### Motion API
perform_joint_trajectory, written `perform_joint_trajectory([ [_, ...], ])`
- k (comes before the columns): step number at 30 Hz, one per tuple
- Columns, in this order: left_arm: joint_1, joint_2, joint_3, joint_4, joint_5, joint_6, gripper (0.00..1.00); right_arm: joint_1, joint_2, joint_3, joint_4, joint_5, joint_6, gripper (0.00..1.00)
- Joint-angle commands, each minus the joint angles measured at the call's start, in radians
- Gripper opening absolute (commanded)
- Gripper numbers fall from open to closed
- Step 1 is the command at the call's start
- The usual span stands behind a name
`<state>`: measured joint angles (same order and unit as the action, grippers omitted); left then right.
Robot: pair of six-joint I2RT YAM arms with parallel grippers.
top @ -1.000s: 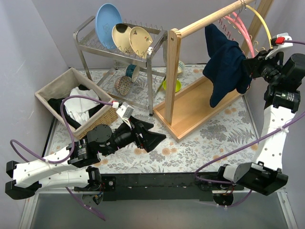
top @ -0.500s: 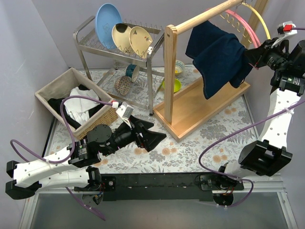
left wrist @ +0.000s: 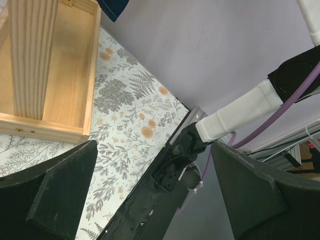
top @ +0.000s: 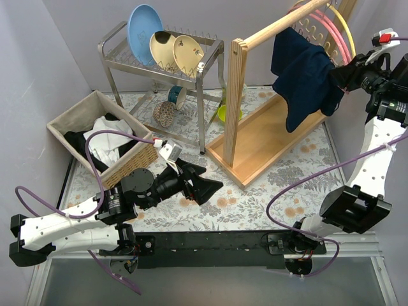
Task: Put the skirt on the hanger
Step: Hang the hanger with skirt onto the clothesline
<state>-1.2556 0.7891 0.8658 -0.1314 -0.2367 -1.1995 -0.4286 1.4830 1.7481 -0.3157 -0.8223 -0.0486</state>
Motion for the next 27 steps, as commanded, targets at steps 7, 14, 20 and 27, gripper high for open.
perform_joint_trajectory([
  [7,0.002,-0.043,0.007,-0.046,-0.044,0.041,0.98,-0.101,-0.124,0.059,-0.059,-0.129,-0.143,0.64],
  [14,0.002,-0.096,-0.010,-0.079,-0.067,0.044,0.98,-0.105,-0.153,0.105,-0.072,-0.112,-0.165,0.70],
  [20,0.002,-0.128,-0.002,-0.143,-0.107,0.070,0.98,-0.107,-0.075,0.215,-0.068,-0.040,-0.113,0.71],
  [27,0.002,-0.139,0.032,-0.276,-0.249,0.146,0.98,-0.105,0.077,0.381,-0.155,-0.113,-0.118,0.62],
])
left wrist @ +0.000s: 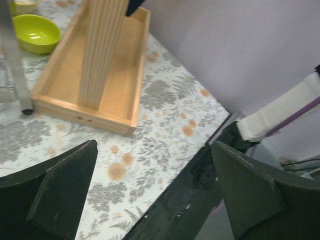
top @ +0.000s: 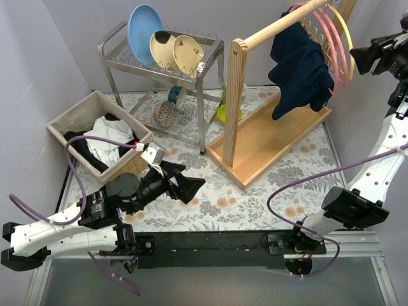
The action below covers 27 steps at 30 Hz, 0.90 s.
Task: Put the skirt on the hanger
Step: Hang the hanger with skirt onto the clothesline
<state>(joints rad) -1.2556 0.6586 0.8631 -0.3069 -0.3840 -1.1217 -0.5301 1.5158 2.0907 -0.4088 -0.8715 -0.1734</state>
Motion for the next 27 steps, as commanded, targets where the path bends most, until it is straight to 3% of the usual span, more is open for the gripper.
perform_joint_trajectory([
  [1,0.002,-0.005,0.034,-0.109,-0.125,0.074,0.98,-0.004,0.037,0.022,-0.068,-0.102,0.000,0.59],
  [6,0.002,-0.007,0.010,-0.104,-0.136,0.091,0.98,-0.004,-0.171,-0.199,-0.036,-0.244,-0.061,0.56],
  [11,0.002,-0.008,-0.024,-0.086,-0.122,0.096,0.98,-0.001,-0.318,-0.363,-0.047,-0.218,-0.145,0.60],
  [16,0.002,-0.030,-0.039,-0.089,-0.110,0.080,0.98,0.028,-0.335,-0.446,-0.191,-0.228,-0.228,0.53],
  [18,0.002,-0.050,-0.059,-0.078,-0.105,0.073,0.98,0.088,-0.379,-0.573,-0.180,-0.174,-0.219,0.53],
  [20,0.002,-0.060,-0.071,-0.072,-0.101,0.066,0.98,0.145,-0.425,-0.696,-0.103,-0.079,-0.166,0.54],
  [21,0.002,-0.065,-0.082,-0.066,-0.099,0.062,0.98,0.178,-0.472,-0.831,0.030,0.002,-0.055,0.59],
  [23,0.002,-0.067,-0.090,-0.061,-0.096,0.059,0.98,0.180,-0.537,-0.995,0.228,0.023,0.065,0.63],
  [24,0.002,-0.067,-0.093,-0.058,-0.095,0.054,0.98,0.182,-0.551,-1.065,0.443,0.052,0.157,0.67],
  [25,0.002,-0.063,-0.093,-0.058,-0.090,0.054,0.98,0.185,-0.560,-1.183,0.520,0.068,0.190,0.68],
  [27,0.002,-0.062,-0.092,-0.058,-0.087,0.053,0.98,0.199,-0.545,-1.248,0.646,0.126,0.238,0.69],
])
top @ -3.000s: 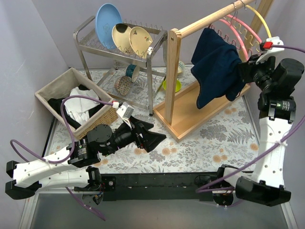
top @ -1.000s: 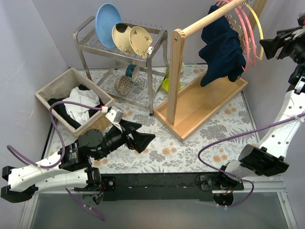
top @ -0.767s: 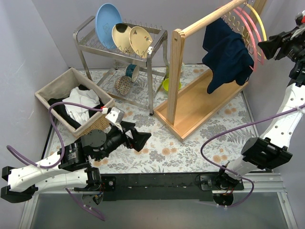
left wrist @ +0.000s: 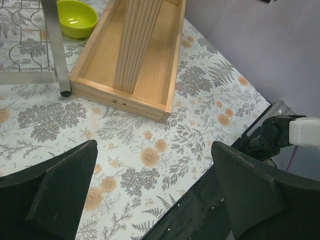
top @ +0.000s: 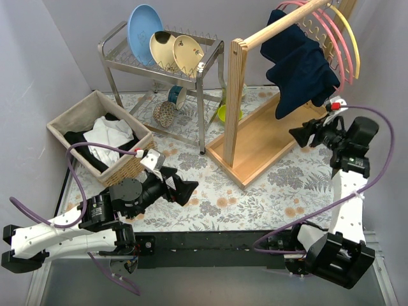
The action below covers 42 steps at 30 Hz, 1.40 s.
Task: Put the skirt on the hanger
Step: Hang the hanger with skirt onto the clothesline
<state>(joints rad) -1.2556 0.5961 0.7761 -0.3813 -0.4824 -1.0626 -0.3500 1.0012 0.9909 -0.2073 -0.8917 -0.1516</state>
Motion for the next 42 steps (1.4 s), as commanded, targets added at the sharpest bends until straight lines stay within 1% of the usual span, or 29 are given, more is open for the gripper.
perform_joint_trajectory([
  [1,0.002,0.001,-0.008,0.016,0.011,-0.010,0.98,0.023,-0.013,-0.170,0.504,0.172,0.237,0.69],
  [3,0.002,-0.004,-0.009,0.018,0.010,-0.013,0.98,0.025,0.034,-0.187,0.574,0.223,0.263,0.70],
  [4,0.002,-0.007,-0.015,0.019,0.011,-0.016,0.98,0.025,0.045,-0.205,0.651,0.218,0.282,0.71],
  [6,0.002,-0.010,-0.020,0.021,0.008,-0.019,0.98,0.025,0.065,-0.227,0.722,0.202,0.314,0.72],
  [7,0.002,-0.012,-0.023,0.021,0.007,-0.017,0.98,0.025,0.065,-0.242,0.818,0.195,0.334,0.72],
  [10,0.002,-0.009,-0.024,0.018,0.004,-0.017,0.98,0.026,0.071,-0.262,0.910,0.204,0.403,0.72],
  [14,0.002,0.002,-0.023,0.021,0.002,-0.010,0.98,0.043,0.118,-0.189,0.838,0.333,0.391,0.71],
  [17,0.002,0.018,-0.018,0.028,0.008,-0.011,0.98,0.046,0.167,-0.144,0.830,0.422,0.422,0.68],
  [18,0.002,0.021,-0.017,0.030,0.013,-0.010,0.98,0.049,0.183,-0.129,0.854,0.433,0.440,0.66],
  [20,0.002,0.027,-0.018,0.035,0.016,-0.011,0.98,0.055,0.232,-0.097,0.846,0.459,0.455,0.62],
  [23,0.002,0.028,-0.020,0.038,0.024,-0.017,0.98,0.057,0.261,-0.069,0.885,0.461,0.477,0.42],
  [24,0.002,0.027,-0.021,0.038,0.024,-0.019,0.98,0.055,0.258,-0.066,0.890,0.467,0.475,0.29],
  [26,0.002,0.024,-0.024,0.038,0.024,-0.025,0.98,0.057,0.241,-0.070,0.907,0.477,0.465,0.14],
  [27,0.002,0.021,-0.026,0.039,0.024,-0.027,0.98,0.057,0.228,-0.075,0.910,0.488,0.455,0.02],
  [30,0.002,0.018,-0.031,0.039,0.021,-0.025,0.98,0.055,0.172,-0.087,0.921,0.508,0.408,0.01],
  [31,0.002,0.019,-0.032,0.039,0.019,-0.022,0.98,0.054,0.162,-0.083,0.916,0.511,0.399,0.01],
  [34,0.002,0.030,-0.026,0.035,0.018,-0.019,0.98,0.055,0.145,0.006,0.798,0.530,0.351,0.01],
  [37,0.002,0.030,-0.023,0.030,0.019,-0.019,0.98,0.055,0.155,0.155,0.624,0.566,0.229,0.01],
  [38,0.002,0.027,-0.023,0.027,0.018,-0.019,0.98,0.054,0.158,0.184,0.593,0.570,0.193,0.01],
  [39,0.002,0.024,-0.026,0.027,0.016,-0.019,0.98,0.054,0.157,0.246,0.509,0.563,0.094,0.01],
  [40,0.002,0.016,-0.026,0.027,0.016,-0.022,0.98,0.054,0.155,0.276,0.461,0.559,0.031,0.01],
  [42,0.002,0.013,-0.032,0.028,0.016,-0.025,0.98,0.052,0.157,0.317,0.407,0.603,-0.069,0.01],
])
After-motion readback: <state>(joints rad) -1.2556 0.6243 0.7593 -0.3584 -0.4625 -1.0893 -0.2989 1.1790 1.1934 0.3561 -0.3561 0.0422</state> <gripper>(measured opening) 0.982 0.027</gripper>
